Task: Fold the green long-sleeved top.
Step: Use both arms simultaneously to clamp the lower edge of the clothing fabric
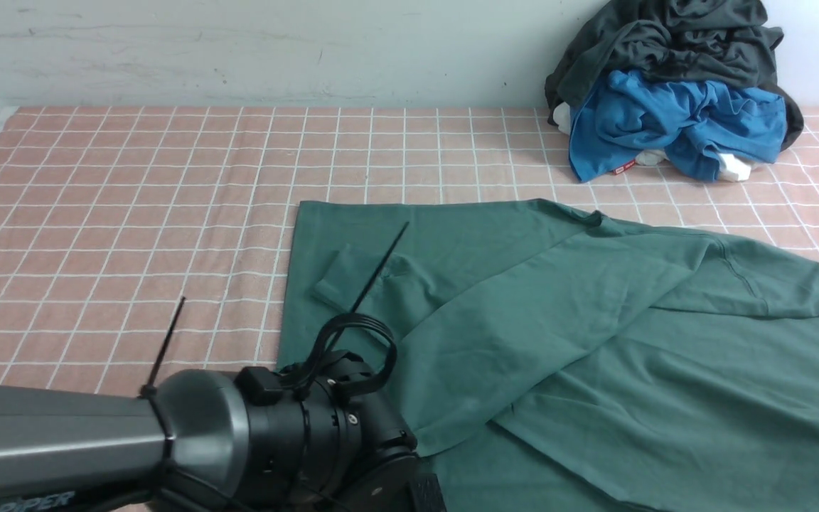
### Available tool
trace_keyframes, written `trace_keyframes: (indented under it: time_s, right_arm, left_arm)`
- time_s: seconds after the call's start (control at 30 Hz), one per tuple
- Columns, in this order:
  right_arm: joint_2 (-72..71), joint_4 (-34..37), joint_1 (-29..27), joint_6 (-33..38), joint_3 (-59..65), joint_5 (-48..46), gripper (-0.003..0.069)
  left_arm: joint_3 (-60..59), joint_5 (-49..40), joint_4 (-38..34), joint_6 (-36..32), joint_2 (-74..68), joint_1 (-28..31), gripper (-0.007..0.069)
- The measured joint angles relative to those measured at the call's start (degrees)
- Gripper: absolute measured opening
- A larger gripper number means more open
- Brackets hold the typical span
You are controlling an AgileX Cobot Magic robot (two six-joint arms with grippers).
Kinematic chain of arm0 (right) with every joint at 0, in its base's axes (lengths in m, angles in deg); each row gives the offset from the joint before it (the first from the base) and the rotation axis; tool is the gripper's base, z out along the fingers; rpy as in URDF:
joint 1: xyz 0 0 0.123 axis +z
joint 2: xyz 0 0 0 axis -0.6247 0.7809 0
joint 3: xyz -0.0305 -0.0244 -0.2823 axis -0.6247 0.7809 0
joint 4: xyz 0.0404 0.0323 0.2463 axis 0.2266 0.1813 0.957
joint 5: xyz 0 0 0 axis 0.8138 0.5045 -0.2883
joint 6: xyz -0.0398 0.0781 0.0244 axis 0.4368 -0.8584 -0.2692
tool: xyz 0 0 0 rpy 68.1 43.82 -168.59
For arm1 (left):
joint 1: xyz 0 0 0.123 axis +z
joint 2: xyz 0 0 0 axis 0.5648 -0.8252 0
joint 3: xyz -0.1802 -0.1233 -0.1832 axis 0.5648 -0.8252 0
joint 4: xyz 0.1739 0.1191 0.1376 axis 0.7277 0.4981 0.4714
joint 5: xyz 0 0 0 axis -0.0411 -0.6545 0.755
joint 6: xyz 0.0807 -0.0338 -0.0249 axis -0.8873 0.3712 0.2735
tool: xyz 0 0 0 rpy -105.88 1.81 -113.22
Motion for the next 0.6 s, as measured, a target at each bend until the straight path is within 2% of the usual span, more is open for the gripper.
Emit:
trace_keyframes:
  time_s: [0.13,0.33,0.47,0.6]
  right_arm:
    - [0.5,-0.4,2.6,7.9,0.7,0.0,0.0355]
    - [5.9,-2.8,9.0,13.7,4.9,0.8,0.0354]
    - [10.5,-6.8,10.8,13.6,7.3,2.8,0.0354]
    - [17.1,-14.0,11.3,9.9,11.8,9.0,0.0354]
  left_arm:
    - [-0.1,-3.4,-2.9,0.0,8.1,2.6,-0.0001]
    - [-2.6,-10.5,-3.5,-0.6,14.8,10.2,-0.0001]
    - [-6.4,-11.6,-3.4,-0.6,16.4,12.5,-0.0001]
    - [-10.0,-10.9,-3.6,-0.6,16.7,12.8,-0.0001]
